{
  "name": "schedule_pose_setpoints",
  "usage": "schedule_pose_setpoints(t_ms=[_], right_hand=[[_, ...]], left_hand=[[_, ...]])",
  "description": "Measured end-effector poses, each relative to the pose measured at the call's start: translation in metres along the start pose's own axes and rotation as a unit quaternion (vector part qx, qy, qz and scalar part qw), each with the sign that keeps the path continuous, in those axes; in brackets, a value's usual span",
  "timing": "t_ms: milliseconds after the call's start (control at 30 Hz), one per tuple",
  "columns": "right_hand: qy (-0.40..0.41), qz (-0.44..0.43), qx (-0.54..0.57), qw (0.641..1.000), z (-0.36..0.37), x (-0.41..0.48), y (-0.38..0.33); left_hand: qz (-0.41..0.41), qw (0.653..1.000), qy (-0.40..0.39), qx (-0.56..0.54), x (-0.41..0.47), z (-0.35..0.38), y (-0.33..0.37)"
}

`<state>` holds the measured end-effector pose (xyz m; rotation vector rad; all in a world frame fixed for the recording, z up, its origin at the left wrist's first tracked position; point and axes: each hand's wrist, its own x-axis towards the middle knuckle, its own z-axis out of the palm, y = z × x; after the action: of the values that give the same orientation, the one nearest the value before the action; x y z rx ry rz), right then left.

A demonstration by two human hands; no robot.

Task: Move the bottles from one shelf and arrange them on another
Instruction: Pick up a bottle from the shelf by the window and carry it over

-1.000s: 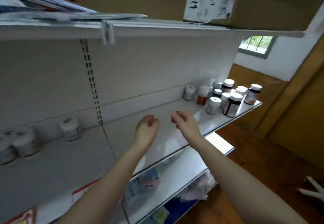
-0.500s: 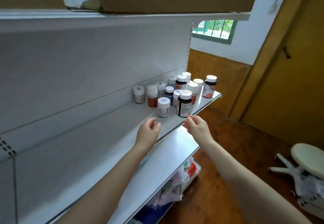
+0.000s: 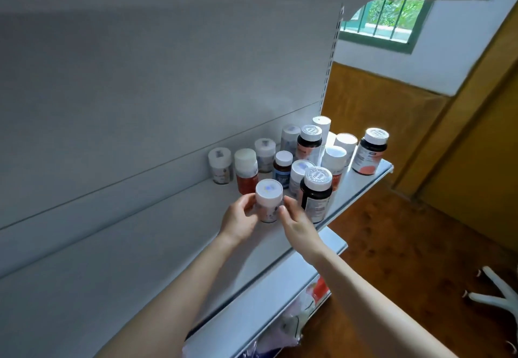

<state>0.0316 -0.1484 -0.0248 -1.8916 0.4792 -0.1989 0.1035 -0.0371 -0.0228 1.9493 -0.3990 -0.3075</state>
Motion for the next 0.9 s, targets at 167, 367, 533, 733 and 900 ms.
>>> schedule_pose_setpoints(t_ms=[167, 367, 533, 733, 900], right_hand=[[-0.008, -0.021, 0.016, 1.0, -0.007, 0.004, -0.006], [-0.013, -0.059, 0.09, 0.994, -0.024, -0.011, -0.038], [-0.06, -0.062, 0.13, 0.988, -0.015, -0.05, -0.056], [-0.13, -0.071, 0.142, 0.979, 0.021, -0.102, -0.066], [-0.174, -0.104, 0.12, 0.972, 0.062, -0.135, -0.095]], left_hand=[[0.015, 0.999, 0.025, -0.045, 0.001, -0.002, 0.005], [0.012, 0.989, 0.075, -0.126, -0.027, -0.017, 0.022], [0.002, 0.977, 0.143, -0.16, -0.081, -0.034, 0.033], [-0.028, 0.966, 0.198, -0.164, -0.159, -0.069, 0.028], [-0.027, 0.951, 0.253, -0.176, -0.216, -0.112, 0.027]])
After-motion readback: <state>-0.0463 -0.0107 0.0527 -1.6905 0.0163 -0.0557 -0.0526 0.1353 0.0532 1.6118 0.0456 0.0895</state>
